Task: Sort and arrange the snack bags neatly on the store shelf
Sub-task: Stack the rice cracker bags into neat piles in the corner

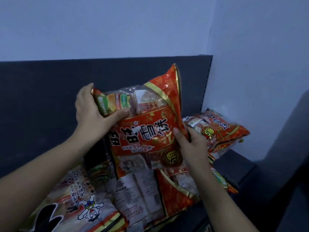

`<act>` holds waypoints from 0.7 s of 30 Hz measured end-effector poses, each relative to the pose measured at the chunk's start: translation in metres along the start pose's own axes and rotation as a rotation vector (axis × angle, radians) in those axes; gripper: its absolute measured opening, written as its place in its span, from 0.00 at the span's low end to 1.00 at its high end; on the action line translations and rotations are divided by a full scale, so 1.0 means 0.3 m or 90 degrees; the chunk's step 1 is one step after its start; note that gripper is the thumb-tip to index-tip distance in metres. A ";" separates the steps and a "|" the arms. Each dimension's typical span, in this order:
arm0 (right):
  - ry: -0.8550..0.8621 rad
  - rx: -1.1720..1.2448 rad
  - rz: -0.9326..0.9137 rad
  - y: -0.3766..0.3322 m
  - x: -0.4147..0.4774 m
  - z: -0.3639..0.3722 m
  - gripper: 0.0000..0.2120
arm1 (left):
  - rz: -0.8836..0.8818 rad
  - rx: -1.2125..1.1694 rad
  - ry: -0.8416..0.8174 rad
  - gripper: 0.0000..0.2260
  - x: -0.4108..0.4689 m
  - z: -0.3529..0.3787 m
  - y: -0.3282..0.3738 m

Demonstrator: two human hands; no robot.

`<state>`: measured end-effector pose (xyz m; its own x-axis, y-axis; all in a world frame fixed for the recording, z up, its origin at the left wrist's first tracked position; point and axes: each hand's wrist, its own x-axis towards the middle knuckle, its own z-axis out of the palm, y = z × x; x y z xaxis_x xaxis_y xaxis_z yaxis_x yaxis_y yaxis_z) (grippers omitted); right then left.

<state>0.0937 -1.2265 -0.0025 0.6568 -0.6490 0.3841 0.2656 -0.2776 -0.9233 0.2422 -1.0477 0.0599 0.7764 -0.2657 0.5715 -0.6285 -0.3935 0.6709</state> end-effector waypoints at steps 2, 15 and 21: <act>0.039 0.078 0.073 -0.012 0.019 -0.045 0.05 | -0.127 -0.089 -0.047 0.55 -0.008 0.043 0.026; 0.251 0.320 0.342 0.046 0.171 -0.407 0.10 | -0.180 -0.330 -0.443 0.29 -0.011 0.399 0.194; 0.314 0.382 0.409 0.109 0.336 -0.498 0.12 | 0.268 0.141 -0.415 0.37 0.077 0.627 0.266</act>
<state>0.0633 -1.4069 0.0075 0.4713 -0.8084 -0.3527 0.3641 0.5425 -0.7571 0.2188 -1.2508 0.0378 0.3903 -0.8638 0.3185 -0.9035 -0.2927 0.3131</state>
